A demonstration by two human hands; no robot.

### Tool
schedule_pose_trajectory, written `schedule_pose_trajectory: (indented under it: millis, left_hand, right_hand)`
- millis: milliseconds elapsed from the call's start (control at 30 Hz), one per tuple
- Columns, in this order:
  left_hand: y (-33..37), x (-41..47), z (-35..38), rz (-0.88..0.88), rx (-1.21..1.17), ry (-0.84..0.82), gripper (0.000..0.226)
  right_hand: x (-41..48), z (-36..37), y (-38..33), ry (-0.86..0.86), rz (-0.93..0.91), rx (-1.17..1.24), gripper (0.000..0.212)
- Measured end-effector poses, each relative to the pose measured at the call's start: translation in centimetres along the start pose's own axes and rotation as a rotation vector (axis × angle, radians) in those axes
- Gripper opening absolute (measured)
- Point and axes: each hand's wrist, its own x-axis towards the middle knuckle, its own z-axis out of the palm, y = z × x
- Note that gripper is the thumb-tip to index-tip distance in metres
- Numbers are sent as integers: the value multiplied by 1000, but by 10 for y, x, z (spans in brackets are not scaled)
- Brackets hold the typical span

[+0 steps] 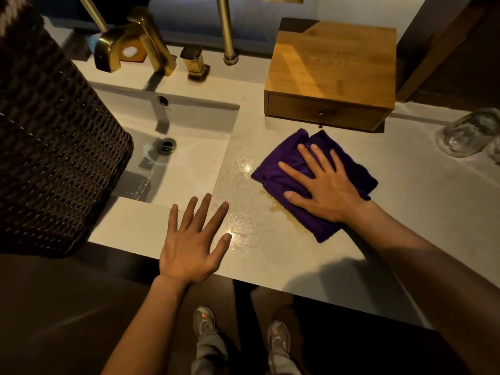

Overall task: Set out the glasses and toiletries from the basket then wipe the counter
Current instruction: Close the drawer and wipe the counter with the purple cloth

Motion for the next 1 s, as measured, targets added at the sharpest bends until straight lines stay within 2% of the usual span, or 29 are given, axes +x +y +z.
schedule_pose_trajectory:
  millis: [100, 233, 433, 567, 700, 833, 1000]
  left_hand:
    - [0, 0, 1, 4, 5, 10, 66]
    - [1, 0, 1, 1, -14, 25, 65]
    - [1, 0, 1, -9, -6, 30, 67]
    - [0, 0, 3, -5, 1, 30, 68]
    - [-1, 0, 5, -4, 3, 44, 68]
    - [-1, 0, 7, 1, 6, 49, 69]
    - [-2, 2, 8, 7, -11, 57, 71]
  right_hand:
    - [-20, 6, -6, 15, -62, -3, 66]
    - [-63, 19, -4, 27, -50, 8, 65]
    - [-121, 20, 45, 20, 145, 97, 59]
    - [-104, 6, 63, 25, 267, 87, 56]
    - [-57, -1, 53, -5, 320, 98, 62]
    - [-9, -7, 25, -23, 213, 55, 65]
    - [17, -3, -21, 26, -180, -70, 68]
